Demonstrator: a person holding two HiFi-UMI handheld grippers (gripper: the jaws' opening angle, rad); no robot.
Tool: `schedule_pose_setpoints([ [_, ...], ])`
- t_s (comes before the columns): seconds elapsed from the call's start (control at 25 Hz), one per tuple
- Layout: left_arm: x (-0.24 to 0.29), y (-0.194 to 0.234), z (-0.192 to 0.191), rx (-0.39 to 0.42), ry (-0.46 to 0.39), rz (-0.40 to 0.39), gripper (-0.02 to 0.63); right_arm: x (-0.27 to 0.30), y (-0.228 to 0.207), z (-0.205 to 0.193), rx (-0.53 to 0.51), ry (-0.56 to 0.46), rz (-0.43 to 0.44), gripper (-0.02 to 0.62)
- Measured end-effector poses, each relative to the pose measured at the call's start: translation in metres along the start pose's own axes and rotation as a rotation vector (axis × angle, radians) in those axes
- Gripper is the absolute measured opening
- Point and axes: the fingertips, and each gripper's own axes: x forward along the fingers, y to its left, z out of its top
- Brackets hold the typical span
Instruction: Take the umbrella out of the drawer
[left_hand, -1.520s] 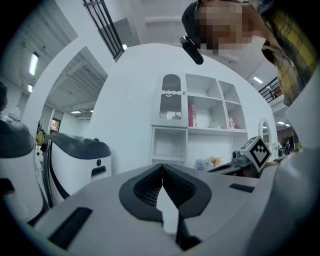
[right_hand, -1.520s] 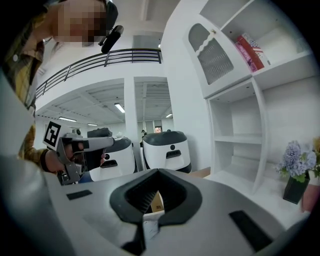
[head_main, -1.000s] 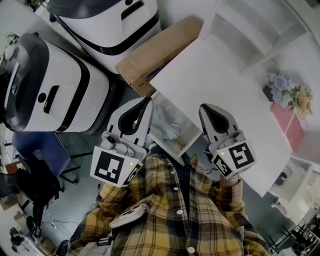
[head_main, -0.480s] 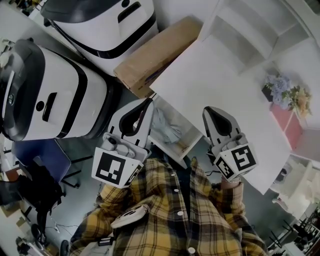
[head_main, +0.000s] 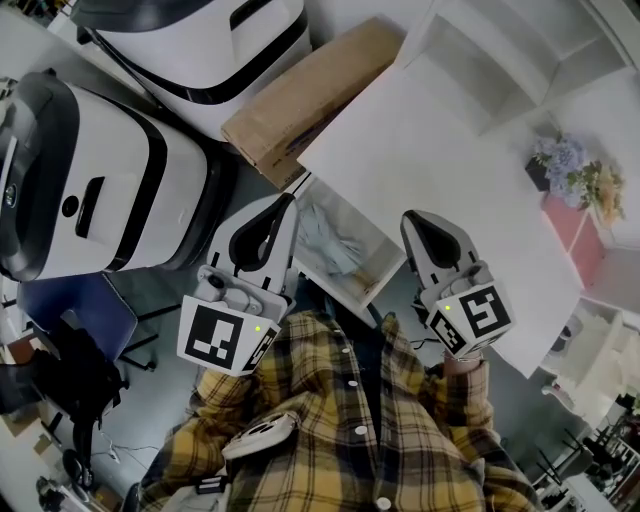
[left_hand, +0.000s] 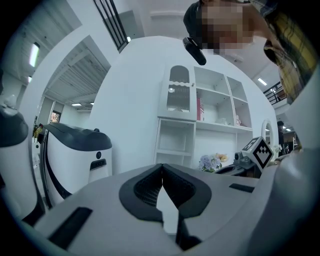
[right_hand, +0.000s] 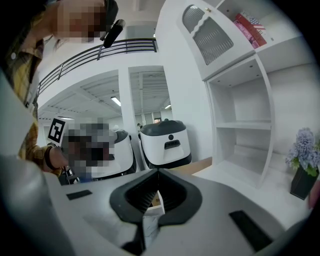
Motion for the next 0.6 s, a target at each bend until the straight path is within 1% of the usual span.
schedule_pose_setpoints([
  [0.28,-0.015,0.007,-0.024,-0.025,0.033,0.031,0.020,0.010,0.006,-0.037,-0.008,0.094,0.026,0.018],
  [0.44,-0.023,0.014,-0.041,-0.026,0.064,0.042,0.020,0.021,0.012,-0.070,-0.007,0.164,0.041,0.018],
  [0.6,-0.028,0.016,-0.053,-0.029,0.081,0.055,0.020,0.034,0.022,-0.105,-0.049,0.245,0.069,0.018],
])
